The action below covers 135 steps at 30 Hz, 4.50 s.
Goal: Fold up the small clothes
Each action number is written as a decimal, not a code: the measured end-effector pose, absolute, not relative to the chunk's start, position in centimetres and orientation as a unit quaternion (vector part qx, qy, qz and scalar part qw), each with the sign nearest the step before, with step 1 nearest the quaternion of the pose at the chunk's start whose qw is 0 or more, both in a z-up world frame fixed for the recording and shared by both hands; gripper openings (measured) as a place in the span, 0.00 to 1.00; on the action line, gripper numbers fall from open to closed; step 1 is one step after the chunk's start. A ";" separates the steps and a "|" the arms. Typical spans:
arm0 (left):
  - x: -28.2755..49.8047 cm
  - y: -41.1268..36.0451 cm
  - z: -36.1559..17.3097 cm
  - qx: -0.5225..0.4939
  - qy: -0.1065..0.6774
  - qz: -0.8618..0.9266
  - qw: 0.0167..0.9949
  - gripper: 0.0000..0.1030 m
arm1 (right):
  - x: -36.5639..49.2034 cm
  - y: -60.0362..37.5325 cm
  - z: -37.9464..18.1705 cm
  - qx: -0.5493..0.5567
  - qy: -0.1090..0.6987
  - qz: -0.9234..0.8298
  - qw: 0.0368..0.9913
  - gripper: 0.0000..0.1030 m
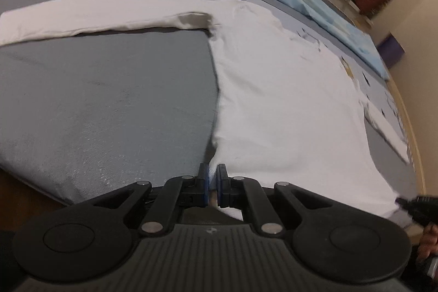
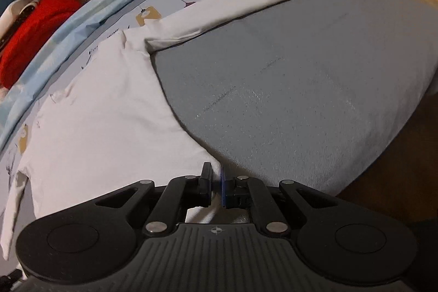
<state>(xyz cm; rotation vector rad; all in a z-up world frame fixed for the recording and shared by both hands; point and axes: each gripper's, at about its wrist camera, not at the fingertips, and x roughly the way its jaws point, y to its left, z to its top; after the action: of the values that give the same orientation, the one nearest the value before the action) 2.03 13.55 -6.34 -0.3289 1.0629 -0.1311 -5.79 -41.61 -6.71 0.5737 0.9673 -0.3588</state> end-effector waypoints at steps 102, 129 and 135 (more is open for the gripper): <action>17.2 42.1 -10.4 -0.252 0.450 0.416 0.749 0.47 | 3.2 -35.4 2.5 0.073 0.282 -0.106 0.951 0.51; 28.7 15.2 1.3 -0.201 0.344 0.122 0.909 0.03 | 23.2 -26.4 -5.3 0.146 0.442 0.072 0.882 0.03; 29.2 0.6 2.2 -0.232 0.363 -0.157 0.889 0.08 | 24.1 -28.2 -6.8 0.209 0.447 0.085 0.866 0.13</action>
<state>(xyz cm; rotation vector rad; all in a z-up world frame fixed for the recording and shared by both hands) 29.22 0.62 2.18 -0.4810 0.7535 -0.3255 24.11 -28.24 -6.79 0.4375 0.9353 0.1774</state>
